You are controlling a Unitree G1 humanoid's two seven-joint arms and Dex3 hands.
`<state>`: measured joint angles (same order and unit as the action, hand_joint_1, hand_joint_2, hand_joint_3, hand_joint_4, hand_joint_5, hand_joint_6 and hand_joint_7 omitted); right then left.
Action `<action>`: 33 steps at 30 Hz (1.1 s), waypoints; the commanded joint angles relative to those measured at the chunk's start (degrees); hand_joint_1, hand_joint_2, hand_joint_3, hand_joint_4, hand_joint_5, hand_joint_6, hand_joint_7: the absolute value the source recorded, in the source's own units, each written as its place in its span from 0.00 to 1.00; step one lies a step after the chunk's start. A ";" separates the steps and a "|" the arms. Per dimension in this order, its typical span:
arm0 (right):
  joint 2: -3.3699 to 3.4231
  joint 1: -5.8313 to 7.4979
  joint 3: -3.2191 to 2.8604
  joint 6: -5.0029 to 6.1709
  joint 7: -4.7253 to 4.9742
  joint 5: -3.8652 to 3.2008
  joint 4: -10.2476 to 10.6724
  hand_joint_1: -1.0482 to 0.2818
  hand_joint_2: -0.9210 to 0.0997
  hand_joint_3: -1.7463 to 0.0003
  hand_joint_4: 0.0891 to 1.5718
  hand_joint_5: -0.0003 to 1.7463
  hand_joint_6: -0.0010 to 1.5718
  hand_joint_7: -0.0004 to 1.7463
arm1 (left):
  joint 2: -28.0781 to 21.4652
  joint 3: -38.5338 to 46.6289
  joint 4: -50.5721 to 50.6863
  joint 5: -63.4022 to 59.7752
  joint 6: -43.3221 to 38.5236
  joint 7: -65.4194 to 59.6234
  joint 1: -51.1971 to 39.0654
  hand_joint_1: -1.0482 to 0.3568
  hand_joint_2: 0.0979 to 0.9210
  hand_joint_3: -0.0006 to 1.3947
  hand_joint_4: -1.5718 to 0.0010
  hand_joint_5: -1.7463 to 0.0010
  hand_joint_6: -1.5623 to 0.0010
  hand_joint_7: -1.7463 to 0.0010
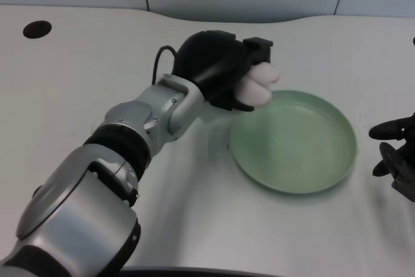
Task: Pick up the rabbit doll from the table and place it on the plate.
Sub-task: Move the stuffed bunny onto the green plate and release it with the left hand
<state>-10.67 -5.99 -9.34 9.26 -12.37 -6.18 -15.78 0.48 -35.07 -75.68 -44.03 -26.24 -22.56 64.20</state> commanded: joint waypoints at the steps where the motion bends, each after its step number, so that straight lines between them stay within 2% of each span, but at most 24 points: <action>1: 0.06 -0.87 0.57 0.18 0.65 0.59 -0.75 0.58 0.00 0.70 0.20 0.95 0.23 0.73 | 2.28 -1.14 0.53 -0.97 -0.23 -0.95 2.26 0.60 0.94 0.05 0.41 0.00 0.58 0.00; 3: 0.09 -1.27 0.80 0.09 0.41 0.31 -1.16 0.59 0.00 0.70 0.20 0.95 0.23 0.73 | 3.34 -1.87 0.56 -1.62 0.14 -1.42 2.62 0.59 0.95 0.05 0.41 0.00 0.60 0.00; 8: 0.38 -1.94 2.01 -0.56 1.48 1.86 -1.00 0.56 0.00 0.72 0.22 0.96 0.24 0.75 | 7.02 -2.11 0.10 -1.10 -0.99 -0.57 2.68 0.60 0.99 0.07 0.38 0.00 0.57 0.00; 11: 0.54 -1.87 2.58 -0.70 1.72 2.25 -0.64 0.57 0.00 0.71 0.22 0.95 0.24 0.75 | 8.35 -1.53 -0.33 -0.28 -0.61 1.63 2.67 0.57 1.00 0.09 0.39 0.00 0.57 0.00; 13: 0.83 -1.74 2.85 -0.53 1.78 2.19 -0.55 0.57 0.00 0.71 0.22 0.95 0.24 0.74 | 9.09 -1.21 -0.49 0.33 -0.35 2.80 2.55 0.55 1.00 0.10 0.40 0.00 0.57 0.00; 14: 1.01 -1.67 2.97 -0.38 1.84 2.23 -0.55 0.57 0.00 0.72 0.22 0.95 0.24 0.74 | 9.39 -1.09 -0.53 0.51 -0.20 3.06 2.44 0.54 0.98 0.09 0.43 0.00 0.56 0.09; 15: 1.14 -1.62 3.06 -0.28 1.90 2.28 -0.55 0.57 0.00 0.73 0.22 0.94 0.24 0.74 | 9.60 -1.01 -0.55 0.63 -0.08 3.27 2.36 0.54 0.97 0.09 0.44 0.00 0.56 0.12; 16: 1.28 -1.47 3.31 -0.10 2.18 2.68 -0.42 0.57 0.00 0.73 0.23 0.94 0.24 0.74 | 9.96 -1.07 -0.60 0.51 0.22 2.82 2.11 0.54 0.97 0.09 0.44 0.00 0.55 0.13; 17: 1.31 -1.35 3.57 0.12 2.46 3.20 -0.30 0.57 0.00 0.74 0.23 0.94 0.24 0.74 | 10.18 -1.14 -0.63 0.37 0.45 2.50 1.93 0.53 0.94 0.07 0.42 0.08 0.51 0.30; 18: 1.34 -1.27 3.74 0.28 2.65 3.56 -0.22 0.57 0.00 0.74 0.23 0.94 0.24 0.74 | 10.32 -1.17 -0.64 0.28 0.60 2.30 1.81 0.53 0.93 0.05 0.41 0.12 0.48 0.40; 19: 1.59 -1.01 3.82 0.00 2.63 3.48 0.26 0.57 0.00 0.74 0.23 0.94 0.25 0.74 | 10.61 -1.25 -0.73 0.19 0.76 2.31 1.62 0.52 0.93 0.05 0.41 0.14 0.46 0.45; 20: 1.84 -0.75 3.87 -0.21 2.54 3.25 0.70 0.58 0.00 0.74 0.23 0.94 0.25 0.73 | 10.80 -1.36 -0.80 0.07 0.81 2.24 1.45 0.55 0.95 0.05 0.39 0.06 0.52 0.20; 21: 2.11 -0.46 3.89 -0.34 2.47 3.02 1.09 0.58 0.00 0.74 0.22 0.94 0.25 0.74 | 10.93 -1.67 -0.86 -0.28 0.81 1.46 1.12 0.58 0.96 0.06 0.38 0.03 0.53 0.10; 22: 2.36 -0.19 3.92 -0.40 2.47 2.87 1.44 0.58 0.00 0.74 0.22 0.94 0.25 0.74 | 10.98 -1.91 -0.91 -0.57 0.77 0.88 0.86 0.59 0.96 0.06 0.36 0.02 0.52 0.05; 24: 2.61 0.30 4.07 -0.58 2.54 2.88 2.09 0.58 0.00 0.74 0.21 0.94 0.24 0.74 | 10.96 -2.22 -1.05 -0.74 0.84 1.09 0.57 0.60 0.98 0.08 0.35 0.00 0.51 0.01; 27: 2.79 0.75 4.19 -0.71 2.59 2.90 2.67 0.58 0.00 0.74 0.20 0.94 0.23 0.74 | 10.91 -2.63 -1.12 -0.79 1.16 1.43 0.43 0.56 0.99 0.12 0.37 0.00 0.54 0.00; 29: 2.70 0.88 4.36 0.47 2.68 3.44 2.31 0.58 0.00 0.73 0.20 0.94 0.23 0.74 | 10.77 -3.42 -1.11 -1.60 1.29 -0.06 0.20 0.56 0.97 0.12 0.37 0.00 0.55 0.00; 30: 2.71 0.87 4.35 0.89 2.54 3.35 2.09 0.58 0.00 0.73 0.20 0.95 0.23 0.74 | 10.73 -3.23 -1.17 -1.30 1.23 0.29 0.06 0.56 0.95 0.11 0.38 0.00 0.56 0.00; 31: 2.70 0.87 4.30 1.13 2.34 3.12 1.93 0.58 0.00 0.73 0.21 0.95 0.23 0.75 | 10.70 -2.98 -1.26 -0.95 1.45 0.82 -0.05 0.55 0.92 0.10 0.40 0.00 0.57 0.00; 33: 2.60 0.89 4.25 1.11 2.10 2.89 1.93 0.58 0.00 0.72 0.21 0.96 0.23 0.75 | 10.49 -2.64 -1.47 -0.38 1.92 3.22 0.20 0.51 0.87 0.07 0.52 0.00 0.66 0.00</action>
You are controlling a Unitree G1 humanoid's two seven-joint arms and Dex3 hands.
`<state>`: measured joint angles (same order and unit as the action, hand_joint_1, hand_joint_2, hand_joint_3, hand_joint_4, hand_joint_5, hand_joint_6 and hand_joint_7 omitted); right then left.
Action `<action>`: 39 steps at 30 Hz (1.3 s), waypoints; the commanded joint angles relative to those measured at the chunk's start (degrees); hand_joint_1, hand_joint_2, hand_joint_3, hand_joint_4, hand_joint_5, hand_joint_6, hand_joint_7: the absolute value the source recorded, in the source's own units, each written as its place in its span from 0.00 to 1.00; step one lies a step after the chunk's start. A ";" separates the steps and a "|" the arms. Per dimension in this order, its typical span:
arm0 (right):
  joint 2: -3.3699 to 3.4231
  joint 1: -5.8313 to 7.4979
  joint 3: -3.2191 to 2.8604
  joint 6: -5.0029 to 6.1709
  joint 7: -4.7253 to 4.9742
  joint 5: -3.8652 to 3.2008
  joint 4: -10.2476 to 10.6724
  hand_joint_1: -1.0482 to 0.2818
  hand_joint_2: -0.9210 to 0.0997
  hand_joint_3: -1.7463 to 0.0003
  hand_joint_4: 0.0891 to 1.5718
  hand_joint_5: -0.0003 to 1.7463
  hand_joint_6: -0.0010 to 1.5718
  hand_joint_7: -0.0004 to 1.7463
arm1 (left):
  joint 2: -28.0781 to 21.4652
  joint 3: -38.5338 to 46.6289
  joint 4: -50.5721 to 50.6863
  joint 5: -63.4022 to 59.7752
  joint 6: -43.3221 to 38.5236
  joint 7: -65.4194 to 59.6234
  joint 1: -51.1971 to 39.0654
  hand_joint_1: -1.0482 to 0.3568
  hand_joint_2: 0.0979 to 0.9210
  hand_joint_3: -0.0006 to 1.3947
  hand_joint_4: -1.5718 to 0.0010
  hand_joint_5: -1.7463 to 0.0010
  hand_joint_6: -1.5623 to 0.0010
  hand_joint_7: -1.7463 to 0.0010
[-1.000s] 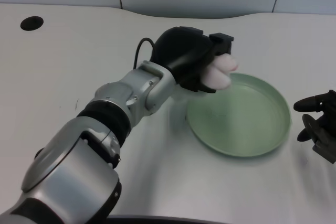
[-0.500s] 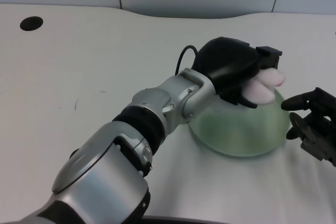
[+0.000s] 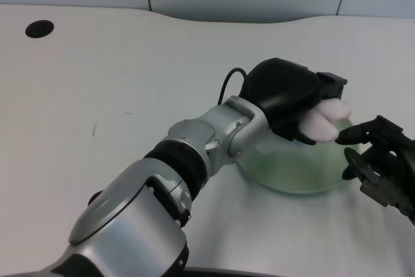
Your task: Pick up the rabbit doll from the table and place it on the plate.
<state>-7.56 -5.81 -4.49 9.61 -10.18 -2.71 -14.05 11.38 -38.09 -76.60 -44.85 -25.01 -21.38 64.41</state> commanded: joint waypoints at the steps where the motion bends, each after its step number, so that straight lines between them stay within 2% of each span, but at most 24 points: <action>1: -0.61 0.73 -0.59 0.68 -0.13 -0.55 0.28 0.59 0.00 0.72 0.21 0.96 0.23 0.75 | -0.66 0.38 -0.62 0.50 0.78 3.31 0.23 0.42 0.90 0.05 0.67 0.11 0.73 0.20; 4: -0.75 0.70 -0.65 0.56 -0.26 -0.60 0.23 0.59 0.00 0.72 0.21 0.96 0.23 0.76 | -1.16 -0.46 -0.58 -0.42 1.01 3.96 0.57 0.28 0.95 0.01 0.85 0.42 0.81 0.57; 6: -0.76 0.62 -0.75 0.59 -0.51 -0.90 0.02 0.59 0.00 0.71 0.21 0.97 0.23 0.76 | -1.29 -1.05 -0.54 -1.00 1.18 3.88 0.70 0.23 0.99 0.01 0.94 0.55 0.87 0.70; 7: -0.78 0.58 -0.78 0.62 -0.63 -0.99 -0.06 0.59 0.00 0.71 0.21 0.97 0.23 0.76 | -1.36 -1.45 -0.54 -1.34 1.29 4.13 0.88 0.22 0.99 0.01 0.96 0.57 0.88 0.72; 9: -0.79 0.55 -0.84 0.61 -0.73 -1.05 -0.03 0.59 0.00 0.71 0.21 0.97 0.23 0.76 | -1.42 -1.73 -0.49 -1.62 1.36 4.93 1.19 0.16 1.00 0.07 0.99 0.78 0.97 0.78; 10: -0.75 0.56 -0.89 0.35 -0.84 -1.21 0.12 0.59 0.00 0.71 0.21 0.97 0.23 0.76 | -1.43 -1.69 -0.44 -1.54 1.26 5.40 1.31 0.14 1.00 0.08 1.00 0.83 0.98 0.80; 12: -0.73 0.58 -0.90 0.25 -0.89 -1.24 0.27 0.59 0.00 0.71 0.21 0.97 0.23 0.76 | -1.43 -1.44 -0.36 -1.14 0.98 6.25 1.44 0.11 1.00 0.10 1.00 0.93 1.00 0.86; 14: -0.74 0.64 -0.89 0.13 -0.96 -1.30 0.43 0.60 0.00 0.70 0.21 0.97 0.22 0.76 | -1.34 -1.38 -0.33 -1.01 0.91 7.01 1.60 0.08 1.00 0.12 1.00 0.97 1.00 0.91; 16: -0.70 0.70 -0.92 -0.10 -1.02 -1.44 0.60 0.60 0.00 0.70 0.20 0.97 0.22 0.76 | -1.29 -1.33 -0.31 -0.95 0.91 7.52 1.67 0.06 1.00 0.14 1.00 0.99 1.00 0.95; 20: -0.38 0.46 -1.09 1.88 -1.39 -1.83 -0.62 0.61 0.00 0.69 0.21 0.98 0.23 0.76 | -1.32 -0.73 -0.18 -0.33 0.04 9.08 1.64 0.03 1.00 0.16 1.00 1.00 1.00 0.99; 22: -0.13 0.27 -1.28 2.09 -1.46 -2.44 -1.07 0.61 0.00 0.70 0.20 0.98 0.22 0.77 | -1.39 -0.02 -0.03 0.33 -0.74 9.77 1.65 0.01 1.00 0.17 1.00 1.00 1.00 1.00; 25: -0.19 0.10 -1.27 2.20 -1.20 -2.56 -1.34 0.61 0.00 0.71 0.20 0.99 0.20 0.77 | -1.54 1.04 0.17 1.31 -1.87 10.38 1.73 0.00 1.00 0.17 1.00 1.00 1.00 1.00; 26: -0.07 0.12 -1.38 1.89 -0.57 -2.38 -1.20 0.61 0.00 0.71 0.20 0.99 0.20 0.77 | -1.93 2.13 0.35 2.44 -3.06 10.93 1.85 0.00 1.00 0.18 1.00 1.00 1.00 1.00; 28: 0.16 0.16 -1.51 0.38 0.82 -1.95 -0.53 0.58 0.00 0.72 0.20 0.95 0.21 0.74 | -2.86 4.67 0.70 5.03 -5.40 12.86 2.13 0.02 1.00 0.19 1.00 1.00 0.98 0.99; 29: 0.27 0.16 -1.57 0.20 1.32 -1.85 -0.47 0.58 0.00 0.72 0.20 0.95 0.21 0.74 | -3.56 5.78 0.91 6.14 -6.35 13.81 2.34 0.03 1.00 0.19 1.00 1.00 0.98 0.99; 34: 0.32 -0.15 -1.65 1.10 2.82 -1.12 -1.26 0.58 0.00 0.69 0.21 0.95 0.23 0.75 | -7.31 8.99 1.91 9.52 -10.54 17.03 2.50 0.08 1.00 0.16 0.96 0.98 0.95 0.98; 36: 0.35 -0.35 -1.75 1.00 3.13 -1.19 -1.39 0.58 0.00 0.69 0.21 0.95 0.23 0.75 | -9.13 9.92 2.44 10.34 -12.44 17.33 2.04 0.10 1.00 0.15 0.96 0.98 0.94 0.97; 37: 0.45 -0.46 -1.91 1.04 3.18 -1.49 -1.56 0.59 0.00 0.69 0.21 0.95 0.22 0.75 | -10.29 10.70 2.71 11.17 -13.49 18.18 1.73 0.10 1.00 0.15 0.96 0.98 0.94 0.97; 39: 0.58 -0.65 -2.14 1.56 3.45 -1.60 -2.04 0.59 0.00 0.69 0.21 0.94 0.22 0.75 | -12.20 12.36 3.24 13.00 -15.28 20.04 1.05 0.10 1.00 0.15 0.96 0.97 0.94 0.97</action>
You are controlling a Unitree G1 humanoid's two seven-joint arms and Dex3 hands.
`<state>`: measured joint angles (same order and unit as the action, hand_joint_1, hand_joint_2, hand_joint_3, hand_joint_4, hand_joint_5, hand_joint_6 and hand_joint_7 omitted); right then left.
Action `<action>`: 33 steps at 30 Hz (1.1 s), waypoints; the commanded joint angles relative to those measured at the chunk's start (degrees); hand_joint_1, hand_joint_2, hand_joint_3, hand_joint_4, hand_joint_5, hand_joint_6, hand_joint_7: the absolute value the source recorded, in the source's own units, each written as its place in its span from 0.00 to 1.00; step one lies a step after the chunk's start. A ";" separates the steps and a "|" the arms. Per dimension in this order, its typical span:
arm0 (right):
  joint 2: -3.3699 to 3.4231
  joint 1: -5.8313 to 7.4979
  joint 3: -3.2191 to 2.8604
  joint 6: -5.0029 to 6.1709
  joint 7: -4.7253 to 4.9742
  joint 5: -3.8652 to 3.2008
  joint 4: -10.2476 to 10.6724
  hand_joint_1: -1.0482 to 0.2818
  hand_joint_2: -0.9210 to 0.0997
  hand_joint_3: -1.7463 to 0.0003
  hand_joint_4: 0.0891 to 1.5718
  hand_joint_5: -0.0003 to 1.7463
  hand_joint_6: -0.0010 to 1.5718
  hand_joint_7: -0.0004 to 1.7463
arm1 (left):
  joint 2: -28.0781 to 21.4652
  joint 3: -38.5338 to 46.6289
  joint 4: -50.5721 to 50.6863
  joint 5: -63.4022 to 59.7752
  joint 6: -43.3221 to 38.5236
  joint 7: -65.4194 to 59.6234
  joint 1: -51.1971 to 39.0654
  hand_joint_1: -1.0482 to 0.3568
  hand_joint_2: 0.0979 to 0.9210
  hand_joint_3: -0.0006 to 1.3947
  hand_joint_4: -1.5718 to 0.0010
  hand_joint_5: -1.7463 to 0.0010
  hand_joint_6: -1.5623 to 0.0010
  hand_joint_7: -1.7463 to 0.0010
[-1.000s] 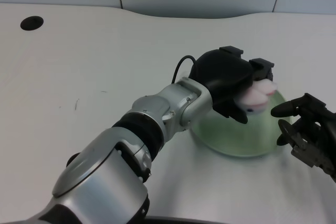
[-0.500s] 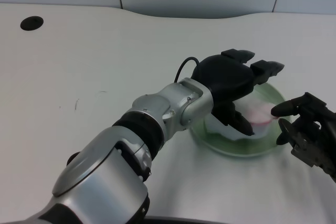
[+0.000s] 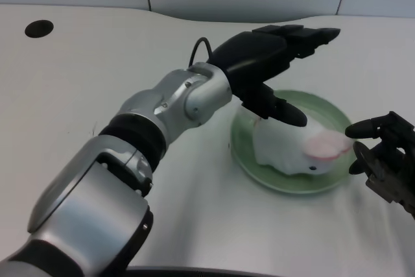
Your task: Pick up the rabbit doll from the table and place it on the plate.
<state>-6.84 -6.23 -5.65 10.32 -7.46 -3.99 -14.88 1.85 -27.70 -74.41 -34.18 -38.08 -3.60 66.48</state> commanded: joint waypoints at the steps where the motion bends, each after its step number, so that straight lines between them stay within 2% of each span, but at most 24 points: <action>1: -0.15 -0.34 -1.07 1.19 0.99 -0.14 -1.56 0.59 0.00 0.69 0.21 0.94 0.23 0.75 | -3.42 2.87 1.38 3.35 -3.11 3.09 -1.48 0.09 1.00 0.15 0.95 0.97 0.93 0.97; 5: -0.19 -0.56 -1.11 1.70 1.63 0.37 -2.18 0.59 0.00 0.69 0.22 0.94 0.23 0.75 | -4.39 4.38 2.07 5.08 -4.39 4.75 -2.31 0.09 1.00 0.15 0.95 0.96 0.93 0.97; 6: -0.16 -0.60 -1.13 1.45 2.17 0.66 -2.05 0.59 0.00 0.70 0.22 0.94 0.23 0.75 | -5.80 7.09 3.02 8.82 -6.04 8.10 -4.04 0.08 1.00 0.16 0.96 0.97 0.94 0.98; 7: -0.13 -0.64 -1.14 1.26 2.57 0.88 -1.95 0.59 0.00 0.69 0.22 0.93 0.23 0.74 | -6.84 9.20 3.85 11.68 -7.21 10.82 -5.38 0.12 1.00 0.15 0.95 0.96 0.92 0.97; 9: 0.22 -0.74 -1.31 1.15 3.51 1.21 -1.91 0.59 0.00 0.70 0.22 0.92 0.23 0.74 | -8.96 12.44 5.79 16.19 -9.10 14.82 -8.41 0.15 1.00 0.14 0.94 0.95 0.90 0.96; 10: 0.52 -0.79 -1.57 0.58 3.95 0.92 -1.70 0.59 0.00 0.70 0.22 0.92 0.23 0.74 | -10.07 13.73 6.96 17.64 -10.27 15.18 -10.41 0.16 1.00 0.14 0.93 0.95 0.90 0.96; 12: 0.93 -0.68 -1.82 -1.38 5.31 0.97 -0.56 0.59 0.00 0.70 0.21 0.92 0.23 0.74 | -12.59 15.71 9.89 19.18 -11.58 14.55 -14.67 0.21 1.00 0.13 0.84 0.89 0.85 0.94; 13: 1.00 -0.58 -1.83 -2.18 5.72 0.99 -0.01 0.60 0.00 0.70 0.21 0.92 0.23 0.73 | -13.41 16.37 11.14 19.63 -11.80 14.36 -16.22 0.25 1.00 0.12 0.85 0.80 0.82 0.95; 14: 0.99 -0.50 -1.78 -2.69 5.96 1.02 0.39 0.60 0.00 0.70 0.20 0.92 0.23 0.73 | -13.81 16.67 12.10 19.88 -11.65 14.40 -17.10 0.26 1.00 0.12 0.89 0.70 0.80 0.96; 15: 0.92 -0.45 -1.80 -2.90 6.16 1.02 0.70 0.60 0.00 0.70 0.20 0.92 0.23 0.73 | -14.62 17.92 13.82 21.57 -10.78 15.13 -19.38 0.26 1.00 0.12 0.92 0.64 0.79 0.96; 17: 0.83 -0.38 -1.82 -3.12 6.41 1.03 1.07 0.62 0.00 0.69 0.19 0.92 0.22 0.73 | -15.49 19.42 16.52 23.69 -9.16 16.28 -22.26 0.31 1.00 0.12 0.88 0.54 0.73 0.95; 18: 0.86 -0.37 -2.04 -2.93 7.10 1.30 1.13 0.62 0.00 0.69 0.19 0.92 0.22 0.73 | -16.41 21.19 19.05 25.78 -7.87 16.50 -25.36 0.32 1.00 0.12 0.87 0.53 0.72 0.94; 19: 0.91 -0.36 -2.19 -2.80 7.59 1.52 1.17 0.62 0.00 0.69 0.19 0.92 0.22 0.72 | -16.97 22.37 21.16 27.11 -6.73 16.66 -27.52 0.35 1.00 0.13 0.81 0.47 0.65 0.92; 21: 0.97 -0.35 -2.32 -2.67 8.17 1.77 1.21 0.63 0.00 0.70 0.18 0.91 0.22 0.72 | -17.50 23.69 24.63 28.62 -4.61 17.13 -30.24 0.36 1.00 0.14 0.79 0.43 0.61 0.91; 22: 0.96 -0.34 -2.29 -2.68 8.25 1.77 1.23 0.63 0.00 0.70 0.18 0.91 0.23 0.72 | -17.49 23.80 25.77 28.74 -3.79 17.38 -30.71 0.37 1.00 0.14 0.78 0.42 0.60 0.91; 23: 0.67 -0.47 -2.63 -2.59 7.95 1.31 1.00 0.63 0.00 0.70 0.19 0.91 0.23 0.72 | -17.91 25.47 29.07 31.75 -1.09 18.61 -34.25 0.38 1.00 0.15 0.76 0.38 0.56 0.89; 24: 0.39 -0.58 -2.91 -2.59 7.71 0.96 0.83 0.63 0.00 0.70 0.20 0.92 0.23 0.72 | -18.14 26.89 32.01 34.66 1.41 20.12 -37.37 0.40 1.00 0.16 0.71 0.28 0.49 0.85; 26: 0.01 -0.72 -3.26 -3.15 7.39 0.59 0.80 0.63 0.00 0.70 0.20 0.92 0.23 0.71 | -18.47 28.51 36.99 38.72 5.72 22.89 -42.12 0.42 1.00 0.16 0.64 0.18 0.41 0.79; 29: -0.30 -0.72 -3.72 -3.89 6.61 0.08 0.99 0.63 0.00 0.69 0.19 0.91 0.23 0.70 | -18.94 28.44 44.24 39.03 12.05 23.88 -47.57 0.40 1.00 0.17 0.60 0.14 0.38 0.75; 31: -0.51 -0.80 -3.88 -3.50 6.53 0.39 0.58 0.64 0.00 0.69 0.19 0.91 0.23 0.70 | -18.12 29.04 47.30 41.28 15.93 25.18 -51.09 0.41 1.00 0.18 0.57 0.10 0.46 0.58; 32: -0.51 -0.85 -3.94 -3.53 6.59 0.51 0.55 0.64 0.00 0.69 0.19 0.91 0.23 0.70 | -17.60 29.40 48.25 42.33 17.95 25.39 -52.51 0.41 1.00 0.18 0.57 0.07 0.52 0.43; 33: -0.41 -0.92 -4.04 -3.89 6.73 0.47 0.67 0.64 0.00 0.70 0.19 0.91 0.23 0.70 | -17.15 29.66 48.89 42.87 19.66 25.13 -53.59 0.41 1.00 0.18 0.57 0.05 0.55 0.36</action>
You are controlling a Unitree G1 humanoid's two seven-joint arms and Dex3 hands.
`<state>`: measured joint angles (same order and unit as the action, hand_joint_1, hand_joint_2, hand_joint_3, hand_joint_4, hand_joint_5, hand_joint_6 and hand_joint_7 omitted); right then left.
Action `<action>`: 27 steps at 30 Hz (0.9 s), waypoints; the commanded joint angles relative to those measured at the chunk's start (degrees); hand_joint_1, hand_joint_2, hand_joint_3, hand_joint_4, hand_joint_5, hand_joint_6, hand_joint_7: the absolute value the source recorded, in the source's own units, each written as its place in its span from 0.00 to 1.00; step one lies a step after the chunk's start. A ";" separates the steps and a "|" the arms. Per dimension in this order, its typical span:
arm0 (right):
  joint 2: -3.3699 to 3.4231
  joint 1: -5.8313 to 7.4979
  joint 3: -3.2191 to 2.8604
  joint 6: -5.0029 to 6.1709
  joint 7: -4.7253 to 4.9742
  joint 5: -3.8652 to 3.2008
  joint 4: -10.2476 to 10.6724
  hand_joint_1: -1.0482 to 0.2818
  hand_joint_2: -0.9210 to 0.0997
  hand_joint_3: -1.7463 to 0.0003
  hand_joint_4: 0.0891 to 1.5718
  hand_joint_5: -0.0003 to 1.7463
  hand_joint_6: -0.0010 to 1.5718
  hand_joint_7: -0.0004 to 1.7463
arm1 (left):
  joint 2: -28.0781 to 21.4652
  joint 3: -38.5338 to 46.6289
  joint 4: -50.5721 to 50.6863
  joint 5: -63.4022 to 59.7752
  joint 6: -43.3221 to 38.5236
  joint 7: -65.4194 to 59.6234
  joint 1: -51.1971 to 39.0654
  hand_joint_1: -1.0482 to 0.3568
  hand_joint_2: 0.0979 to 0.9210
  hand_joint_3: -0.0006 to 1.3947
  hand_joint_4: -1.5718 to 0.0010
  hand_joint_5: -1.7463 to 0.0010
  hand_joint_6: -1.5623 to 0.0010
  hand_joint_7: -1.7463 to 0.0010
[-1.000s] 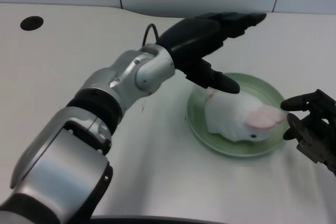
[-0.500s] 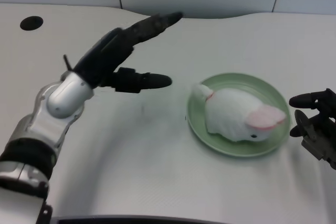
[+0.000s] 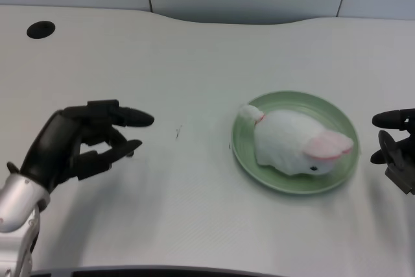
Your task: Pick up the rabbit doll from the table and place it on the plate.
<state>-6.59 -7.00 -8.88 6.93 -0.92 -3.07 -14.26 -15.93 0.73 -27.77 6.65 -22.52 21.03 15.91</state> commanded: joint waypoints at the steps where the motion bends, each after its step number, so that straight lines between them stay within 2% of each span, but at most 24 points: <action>1: -0.58 -0.21 -0.89 -0.79 0.27 -0.52 0.16 0.64 0.00 0.70 0.19 0.91 0.23 0.70 | 0.87 1.36 2.86 2.28 5.35 0.22 -3.71 0.41 1.00 0.18 0.58 0.03 0.58 0.29; 5: -0.65 -0.13 -0.85 -1.29 0.09 -0.53 0.81 0.64 0.00 0.70 0.20 0.90 0.24 0.70 | 2.12 2.74 0.49 4.77 11.07 1.83 -4.83 0.42 1.00 0.19 0.63 0.00 0.66 0.14; 11: -1.17 -0.45 -1.08 -1.19 -0.77 -0.82 0.21 0.64 0.00 0.70 0.21 0.90 0.24 0.70 | 3.41 4.11 -4.23 6.26 14.44 3.42 -3.82 0.43 1.00 0.20 0.60 0.00 0.71 0.01; 15: -1.67 -1.19 -1.35 -0.53 -1.14 -0.73 -1.21 0.63 0.00 0.71 0.21 0.91 0.25 0.70 | 4.02 4.58 -6.57 5.53 14.66 2.91 -2.59 0.41 1.00 0.20 0.57 0.00 0.70 0.00; 20: -2.18 -2.39 -1.47 -0.69 -1.47 -0.71 -2.74 0.63 0.00 0.71 0.22 0.90 0.25 0.69 | 4.18 4.59 -7.95 4.99 13.77 3.36 -1.70 0.41 1.00 0.20 0.56 0.00 0.69 0.00; 25: -2.89 -4.11 -1.19 0.95 -2.09 -0.24 -6.05 0.63 0.00 0.70 0.22 0.90 0.26 0.68 | 4.03 4.37 -9.05 4.55 13.92 4.22 -0.77 0.41 1.00 0.20 0.54 0.00 0.68 0.00; 27: -2.52 -4.88 -1.64 1.29 -2.30 -1.12 -7.42 0.64 0.00 0.70 0.23 0.90 0.26 0.68 | 4.24 4.48 -8.80 4.53 13.80 4.13 -0.82 0.41 1.00 0.19 0.54 0.00 0.68 0.00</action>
<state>-8.48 -11.14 -9.41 7.43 -3.11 -3.24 -20.63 -11.47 4.92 -35.90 11.51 -8.69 24.78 15.05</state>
